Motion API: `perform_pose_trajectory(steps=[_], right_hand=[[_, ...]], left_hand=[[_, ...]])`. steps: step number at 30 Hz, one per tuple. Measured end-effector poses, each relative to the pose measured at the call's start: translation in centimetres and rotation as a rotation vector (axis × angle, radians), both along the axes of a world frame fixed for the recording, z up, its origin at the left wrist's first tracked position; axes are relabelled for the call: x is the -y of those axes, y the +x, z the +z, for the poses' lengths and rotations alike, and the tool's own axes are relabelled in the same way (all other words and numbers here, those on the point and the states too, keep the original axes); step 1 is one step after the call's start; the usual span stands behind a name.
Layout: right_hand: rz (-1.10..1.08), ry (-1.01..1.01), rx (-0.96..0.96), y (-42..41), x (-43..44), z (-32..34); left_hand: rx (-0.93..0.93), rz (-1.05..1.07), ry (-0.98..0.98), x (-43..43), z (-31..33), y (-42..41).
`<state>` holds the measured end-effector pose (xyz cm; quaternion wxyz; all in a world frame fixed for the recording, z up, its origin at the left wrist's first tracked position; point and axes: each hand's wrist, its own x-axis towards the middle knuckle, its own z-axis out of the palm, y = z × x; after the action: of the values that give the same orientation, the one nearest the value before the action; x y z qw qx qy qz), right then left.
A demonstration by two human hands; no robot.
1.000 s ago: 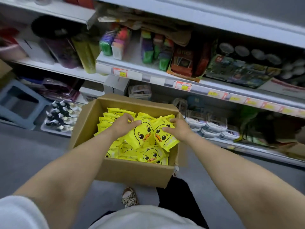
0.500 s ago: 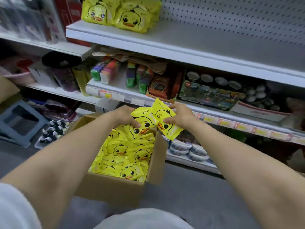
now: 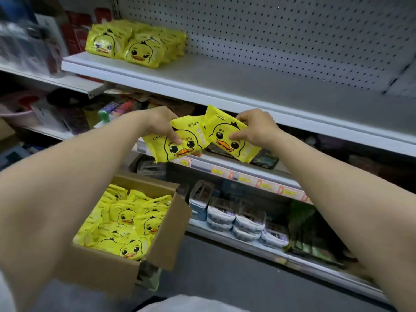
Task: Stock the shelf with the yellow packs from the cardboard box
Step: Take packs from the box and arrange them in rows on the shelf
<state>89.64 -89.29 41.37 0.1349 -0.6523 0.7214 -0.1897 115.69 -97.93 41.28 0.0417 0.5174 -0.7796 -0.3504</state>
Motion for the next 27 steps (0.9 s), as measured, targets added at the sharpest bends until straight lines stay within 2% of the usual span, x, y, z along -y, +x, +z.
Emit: perform_pose_trajectory(steps=[14, 21, 27], right_hand=[[-0.102, -0.134, 0.094, -7.9, 0.4, 4.5], [-0.120, -0.188, 0.123, -10.1, 4.9, 6.9], [-0.094, -0.201, 0.075, -10.0, 11.7, 8.4]], left_hand=[[0.163, -0.076, -0.160, 3.9, 7.3, -7.7], [0.122, -0.077, -0.178, 10.5, 9.4, -10.8], [0.172, -0.139, -0.317, 18.6, 10.0, -12.7]])
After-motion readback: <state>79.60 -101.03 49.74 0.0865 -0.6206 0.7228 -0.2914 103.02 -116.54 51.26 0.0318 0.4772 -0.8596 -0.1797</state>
